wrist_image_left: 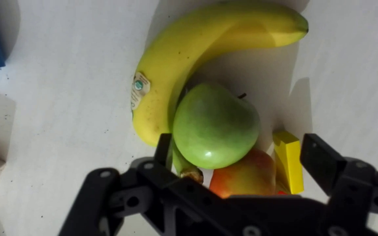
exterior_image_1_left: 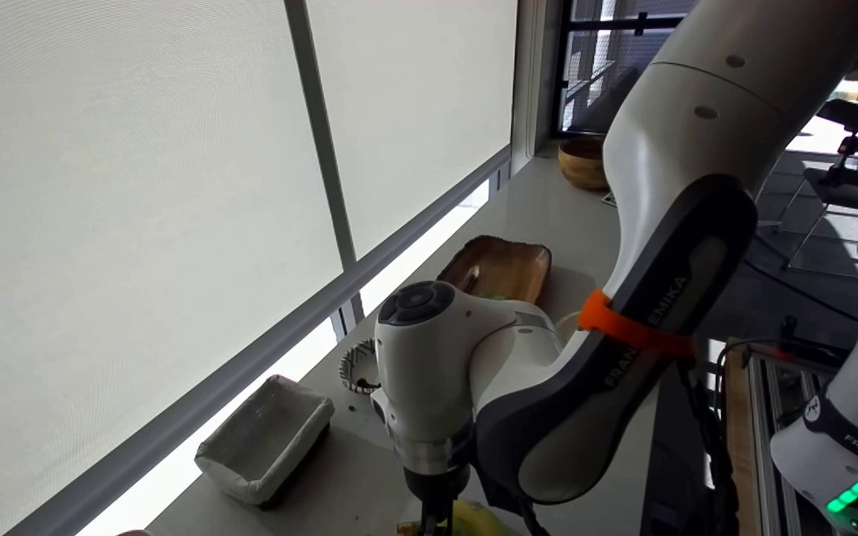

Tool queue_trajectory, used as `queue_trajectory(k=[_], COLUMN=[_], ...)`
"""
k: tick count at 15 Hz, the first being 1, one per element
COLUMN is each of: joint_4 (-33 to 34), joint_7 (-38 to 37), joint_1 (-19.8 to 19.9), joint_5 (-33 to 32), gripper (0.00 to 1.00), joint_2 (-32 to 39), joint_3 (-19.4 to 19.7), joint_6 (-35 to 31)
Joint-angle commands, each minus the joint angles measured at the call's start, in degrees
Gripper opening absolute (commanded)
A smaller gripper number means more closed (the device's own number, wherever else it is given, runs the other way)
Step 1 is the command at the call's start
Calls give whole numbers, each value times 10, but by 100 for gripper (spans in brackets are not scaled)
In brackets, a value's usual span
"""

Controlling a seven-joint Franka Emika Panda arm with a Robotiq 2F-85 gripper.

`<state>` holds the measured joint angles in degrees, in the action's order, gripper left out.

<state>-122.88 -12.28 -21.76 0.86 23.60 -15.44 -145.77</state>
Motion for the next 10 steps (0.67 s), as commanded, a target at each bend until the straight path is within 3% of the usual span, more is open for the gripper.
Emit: queue_trajectory(k=[1,10], joint_4=[10,23], joint_7=[-11,19], joint_1=[-12,-3], joint_5=[-10,-9], gripper=[100,100], joint_2=[12,42], joint_3=[10,18], joint_6=[11,-3])
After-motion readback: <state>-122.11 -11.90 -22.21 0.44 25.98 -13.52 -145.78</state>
